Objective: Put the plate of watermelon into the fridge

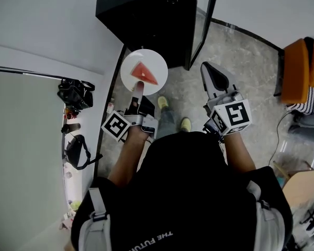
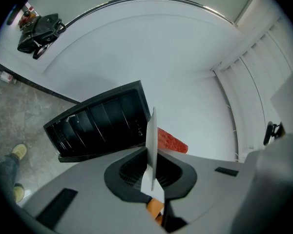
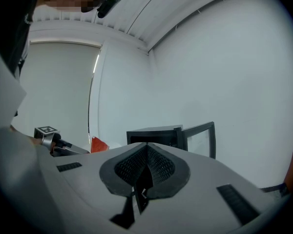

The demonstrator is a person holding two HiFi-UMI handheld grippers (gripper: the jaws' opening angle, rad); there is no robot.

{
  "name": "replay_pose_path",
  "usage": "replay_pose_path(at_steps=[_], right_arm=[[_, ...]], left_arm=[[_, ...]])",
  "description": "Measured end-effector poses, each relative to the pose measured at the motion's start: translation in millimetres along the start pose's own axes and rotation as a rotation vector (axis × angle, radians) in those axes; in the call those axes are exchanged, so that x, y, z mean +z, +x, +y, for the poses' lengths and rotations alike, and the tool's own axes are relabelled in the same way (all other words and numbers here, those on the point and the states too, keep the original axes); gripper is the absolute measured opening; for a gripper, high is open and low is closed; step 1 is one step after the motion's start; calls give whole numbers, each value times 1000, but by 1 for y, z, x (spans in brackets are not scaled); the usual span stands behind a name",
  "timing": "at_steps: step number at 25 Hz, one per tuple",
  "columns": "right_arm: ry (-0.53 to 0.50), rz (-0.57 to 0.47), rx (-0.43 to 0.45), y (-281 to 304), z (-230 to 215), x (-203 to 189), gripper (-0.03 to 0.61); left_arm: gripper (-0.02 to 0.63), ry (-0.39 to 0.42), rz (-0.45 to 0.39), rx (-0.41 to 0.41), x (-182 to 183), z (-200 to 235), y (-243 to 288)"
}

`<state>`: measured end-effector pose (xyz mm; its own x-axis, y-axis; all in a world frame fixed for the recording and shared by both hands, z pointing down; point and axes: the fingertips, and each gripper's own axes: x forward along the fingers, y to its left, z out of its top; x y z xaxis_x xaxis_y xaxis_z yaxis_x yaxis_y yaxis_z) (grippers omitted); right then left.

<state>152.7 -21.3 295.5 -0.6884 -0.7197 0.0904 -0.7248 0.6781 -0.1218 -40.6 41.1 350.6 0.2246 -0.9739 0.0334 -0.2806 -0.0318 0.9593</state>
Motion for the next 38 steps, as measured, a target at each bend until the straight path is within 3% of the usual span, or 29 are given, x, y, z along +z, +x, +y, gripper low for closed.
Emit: replay_pose_path(at_steps=[6, 12, 31, 38], right_arm=[[-9, 5, 2, 7, 2, -3, 14], [-9, 36, 15, 76, -1, -1, 14], [-34, 84, -24, 182, -14, 2, 14], [-101, 130, -24, 205, -24, -3, 14]], left_arm=[[23, -8, 5, -5, 3, 6, 4], [23, -29, 10, 22, 45, 26, 43], [25, -57, 95, 47, 106, 67, 107], [25, -66, 125, 43, 121, 75, 128]])
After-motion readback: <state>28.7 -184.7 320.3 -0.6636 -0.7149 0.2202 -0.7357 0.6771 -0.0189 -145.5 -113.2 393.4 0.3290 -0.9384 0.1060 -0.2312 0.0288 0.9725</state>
